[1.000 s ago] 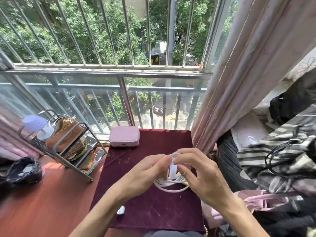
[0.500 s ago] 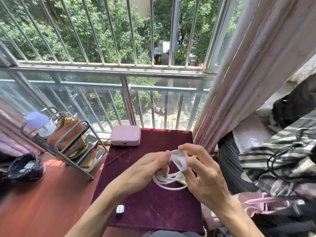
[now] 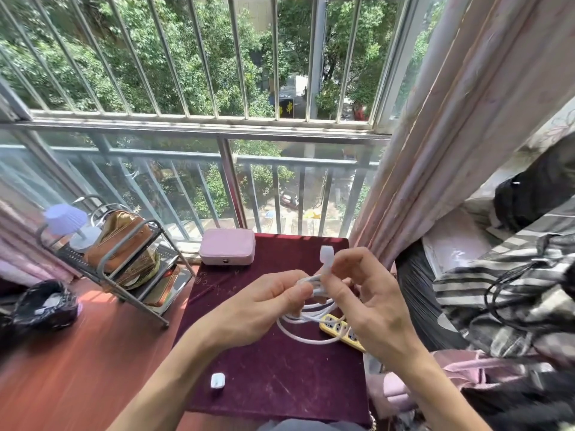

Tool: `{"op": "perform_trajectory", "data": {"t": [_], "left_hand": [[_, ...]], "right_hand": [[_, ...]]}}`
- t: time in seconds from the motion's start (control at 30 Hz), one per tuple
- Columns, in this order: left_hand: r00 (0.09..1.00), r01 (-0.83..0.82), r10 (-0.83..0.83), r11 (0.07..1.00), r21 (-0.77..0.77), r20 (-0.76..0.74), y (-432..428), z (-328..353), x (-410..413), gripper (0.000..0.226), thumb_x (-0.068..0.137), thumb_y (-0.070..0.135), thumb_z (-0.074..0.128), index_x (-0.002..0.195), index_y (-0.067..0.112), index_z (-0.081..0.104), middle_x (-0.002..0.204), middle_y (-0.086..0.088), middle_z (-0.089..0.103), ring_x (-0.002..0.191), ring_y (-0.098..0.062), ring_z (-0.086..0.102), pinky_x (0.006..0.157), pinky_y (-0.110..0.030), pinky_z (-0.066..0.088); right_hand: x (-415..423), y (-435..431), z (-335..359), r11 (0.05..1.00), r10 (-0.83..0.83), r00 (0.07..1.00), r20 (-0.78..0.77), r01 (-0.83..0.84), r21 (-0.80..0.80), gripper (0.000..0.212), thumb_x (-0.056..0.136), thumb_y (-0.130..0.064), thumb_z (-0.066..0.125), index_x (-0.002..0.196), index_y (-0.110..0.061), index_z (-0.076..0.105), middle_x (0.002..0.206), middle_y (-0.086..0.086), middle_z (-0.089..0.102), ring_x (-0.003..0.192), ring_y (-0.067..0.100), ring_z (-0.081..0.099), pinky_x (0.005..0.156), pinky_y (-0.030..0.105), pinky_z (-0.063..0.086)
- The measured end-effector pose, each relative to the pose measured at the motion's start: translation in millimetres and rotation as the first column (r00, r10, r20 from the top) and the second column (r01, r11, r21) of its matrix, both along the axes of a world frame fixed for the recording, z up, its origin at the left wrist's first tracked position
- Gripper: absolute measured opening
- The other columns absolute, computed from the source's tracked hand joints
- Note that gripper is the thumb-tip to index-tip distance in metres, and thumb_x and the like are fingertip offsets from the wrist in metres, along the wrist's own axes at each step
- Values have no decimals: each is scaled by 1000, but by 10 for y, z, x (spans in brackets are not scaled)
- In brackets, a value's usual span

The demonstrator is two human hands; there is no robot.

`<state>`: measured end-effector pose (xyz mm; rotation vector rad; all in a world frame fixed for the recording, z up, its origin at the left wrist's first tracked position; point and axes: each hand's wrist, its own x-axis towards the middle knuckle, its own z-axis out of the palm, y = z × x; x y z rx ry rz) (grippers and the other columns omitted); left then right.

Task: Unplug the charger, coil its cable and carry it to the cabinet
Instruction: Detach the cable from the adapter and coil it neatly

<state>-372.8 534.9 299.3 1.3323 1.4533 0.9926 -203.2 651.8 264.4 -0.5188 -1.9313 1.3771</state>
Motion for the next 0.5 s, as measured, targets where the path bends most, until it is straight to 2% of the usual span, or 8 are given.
{"op": "perform_trajectory", "data": {"t": [0.07,0.17,0.23,0.3,0.37,0.43,0.5], "left_hand": [[1000,13,-13,1000,7,-4,-12,23,5,30,108,29,42,83,22,56,79,1,44,75,-12,40,73,-29,36],[1000,15,-15,1000,3,-18,-31,41,9,31,108,30,42,83,21,57,79,0,45,76,-15,40,73,-33,36],[999,13,-13,1000,-2,-46,-32,35,7,36,107,33,41,85,9,56,79,-2,44,75,-18,40,72,-35,35],[997,6,-6,1000,0,-80,-31,20,9,40,106,34,40,89,1,55,79,-1,45,75,-16,41,72,-35,36],[994,-4,5,1000,10,-106,-33,10,17,38,107,35,40,88,6,55,79,2,46,75,-13,41,71,-33,37],[993,-16,17,1000,15,-120,-34,6,33,33,108,34,39,84,17,54,78,5,46,73,-10,41,69,-31,37],[992,-35,37,999,14,-117,-31,2,46,32,108,35,39,81,23,52,77,7,45,73,-10,40,69,-30,37]], "right_hand": [[-8,-32,23,993,21,999,-49,-26,-112,27,96,-34,73,119,-30,58,90,6,75,76,29,75,70,61,59],[-4,-75,28,982,58,995,-75,-71,-175,34,98,-40,73,127,-30,60,93,10,77,85,34,77,79,67,58],[0,-94,26,989,41,999,-36,-46,-143,24,100,-42,70,121,-32,69,94,6,78,86,30,77,81,57,61],[2,-112,25,998,0,1000,17,1,-63,16,102,-37,66,115,-36,75,98,-3,80,88,19,77,78,34,62],[7,-116,22,999,-36,997,68,33,41,18,103,-35,63,114,-34,77,104,-11,75,95,13,75,78,14,55],[4,-108,30,993,-72,987,145,57,105,23,104,-42,59,115,-32,78,112,-17,64,106,12,71,81,11,52],[16,-77,54,996,-35,979,203,17,87,33,105,-52,54,115,-33,78,118,-20,59,113,10,67,84,11,52]]}}
